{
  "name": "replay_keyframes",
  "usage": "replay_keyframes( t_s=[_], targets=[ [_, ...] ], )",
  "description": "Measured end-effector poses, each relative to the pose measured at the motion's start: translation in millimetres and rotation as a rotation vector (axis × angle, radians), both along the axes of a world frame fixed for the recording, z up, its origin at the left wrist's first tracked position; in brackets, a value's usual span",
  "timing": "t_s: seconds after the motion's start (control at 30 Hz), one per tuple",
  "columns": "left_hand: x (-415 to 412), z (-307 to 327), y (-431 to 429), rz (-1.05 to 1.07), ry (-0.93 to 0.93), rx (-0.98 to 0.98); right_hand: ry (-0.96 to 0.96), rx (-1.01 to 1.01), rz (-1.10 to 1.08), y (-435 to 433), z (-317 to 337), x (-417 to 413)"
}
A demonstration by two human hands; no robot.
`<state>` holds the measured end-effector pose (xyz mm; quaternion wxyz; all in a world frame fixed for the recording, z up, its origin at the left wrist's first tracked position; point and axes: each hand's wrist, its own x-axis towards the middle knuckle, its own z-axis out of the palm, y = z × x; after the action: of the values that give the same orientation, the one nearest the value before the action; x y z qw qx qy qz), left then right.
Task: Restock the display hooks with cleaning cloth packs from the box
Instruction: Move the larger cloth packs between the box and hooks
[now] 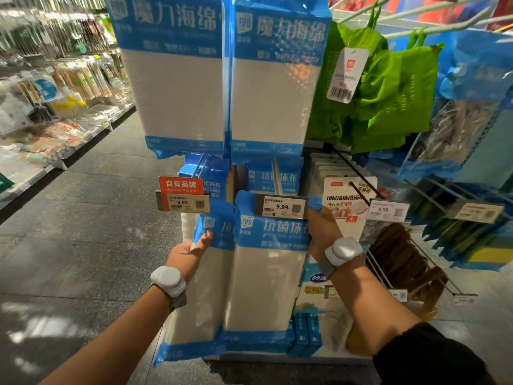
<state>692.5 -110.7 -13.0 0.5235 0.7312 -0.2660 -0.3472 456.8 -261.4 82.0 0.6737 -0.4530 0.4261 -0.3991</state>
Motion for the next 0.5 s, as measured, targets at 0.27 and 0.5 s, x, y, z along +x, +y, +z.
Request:
replay_keyframes(
  t_s=[0.27, 0.5],
  targets=[
    [10, -6, -6, 0.028, 0.069, -0.001, 0.121, -0.028, -0.017, -15, 5, 5],
    [19, -5, -12, 0.039, 0.077, -0.008, 0.051, -0.13, -0.016, -60, 17, 27]
  ],
)
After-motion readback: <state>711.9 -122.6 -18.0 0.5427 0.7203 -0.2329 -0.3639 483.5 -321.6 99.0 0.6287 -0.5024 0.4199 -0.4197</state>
